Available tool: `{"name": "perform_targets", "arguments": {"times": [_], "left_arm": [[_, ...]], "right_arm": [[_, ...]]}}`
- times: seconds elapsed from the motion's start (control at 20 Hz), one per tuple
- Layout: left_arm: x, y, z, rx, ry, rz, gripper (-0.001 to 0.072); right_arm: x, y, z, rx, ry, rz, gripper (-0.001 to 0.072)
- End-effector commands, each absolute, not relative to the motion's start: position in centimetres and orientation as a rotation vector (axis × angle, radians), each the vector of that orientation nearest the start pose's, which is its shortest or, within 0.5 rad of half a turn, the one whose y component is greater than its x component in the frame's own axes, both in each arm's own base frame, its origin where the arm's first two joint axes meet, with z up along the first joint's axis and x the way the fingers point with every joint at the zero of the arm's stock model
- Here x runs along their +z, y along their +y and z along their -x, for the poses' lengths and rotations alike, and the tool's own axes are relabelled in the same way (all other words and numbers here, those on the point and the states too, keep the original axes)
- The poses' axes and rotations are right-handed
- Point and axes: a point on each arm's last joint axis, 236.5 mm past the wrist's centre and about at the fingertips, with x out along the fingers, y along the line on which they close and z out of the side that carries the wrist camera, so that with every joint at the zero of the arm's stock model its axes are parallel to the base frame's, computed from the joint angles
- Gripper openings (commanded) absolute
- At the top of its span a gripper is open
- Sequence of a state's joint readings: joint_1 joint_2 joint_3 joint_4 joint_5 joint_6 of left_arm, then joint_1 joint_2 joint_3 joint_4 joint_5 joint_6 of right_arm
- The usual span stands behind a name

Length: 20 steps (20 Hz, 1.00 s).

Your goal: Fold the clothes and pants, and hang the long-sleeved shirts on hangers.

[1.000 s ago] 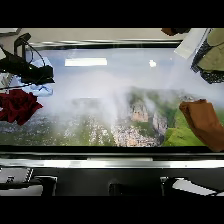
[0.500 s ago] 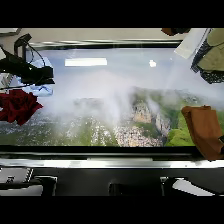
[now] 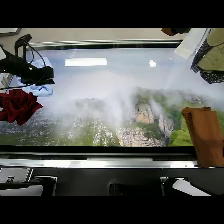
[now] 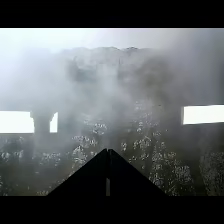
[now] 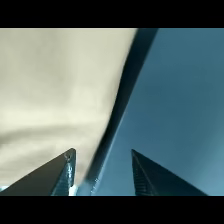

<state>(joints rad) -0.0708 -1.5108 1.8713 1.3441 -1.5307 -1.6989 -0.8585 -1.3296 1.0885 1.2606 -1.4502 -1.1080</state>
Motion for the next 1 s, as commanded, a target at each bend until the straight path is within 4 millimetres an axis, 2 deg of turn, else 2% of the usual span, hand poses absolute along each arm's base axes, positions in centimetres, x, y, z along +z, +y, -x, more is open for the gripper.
{"name": "perform_targets", "arguments": {"times": [0.0, 0.05, 0.1, 0.15, 0.25, 0.35, 0.4, 0.55, 0.65, 0.75, 0.95], "left_arm": [[14.6, -8.4, -44.4, -0.181, 1.186, 0.212, 0.0019], [14.6, -8.4, -44.5, -0.181, 1.182, 0.212, 0.0019], [14.6, -8.3, -44.6, -0.175, 1.179, 0.207, 0.0019], [14.4, -8.2, -44.5, -0.184, 1.182, 0.185, 0.0019], [12.8, -8.1, -43.7, -0.215, 1.224, 0.136, 0.0018], [10.1, -7.9, -42.2, -0.22, 1.295, 0.125, 0.0018], [9.0, -7.9, -41.5, -0.216, 1.315, 0.129, 0.0018], [7.7, -7.7, -40.6, -0.201, 1.276, 0.145, 0.0018], [8.1, -7.7, -40.4, -0.195, 1.22, 0.152, 0.0019], [8.2, -7.2, -40.1, -0.182, 1.216, 0.136, 0.0019], [7.9, -7.1, -40.2, -0.176, 1.219, 0.127, 0.002]], "right_arm": [[1.7, -29.1, -21.4, -1.064, 1.142, -0.772, 0.0305], [4.1, -28.8, -26.0, -0.914, 0.977, -0.801, 0.0241], [6.2, -27.5, -29.9, -0.777, 0.877, -0.812, 0.0175], [7.3, -25.3, -32.6, -0.664, 0.864, -0.784, 0.0131], [7.2, -18.5, -36.5, -0.461, 0.946, -0.664, 0.0066], [7.1, -10.2, -39.5, -0.261, 1.014, -0.522, 0.006], [7.2, -5.9, -40.6, -0.165, 1.031, -0.464, 0.0031], [7.5, 4.6, -41.3, 0.063, 1.053, -0.327, 0.0031], [7.5, 8.6, -40.9, 0.147, 1.058, -0.252, 0.0031], [7.5, 10.7, -40.6, 0.189, 1.048, -0.177, 0.0031], [7.5, 11.3, -40.4, 0.201, 1.049, -0.146, 0.0034]]}}
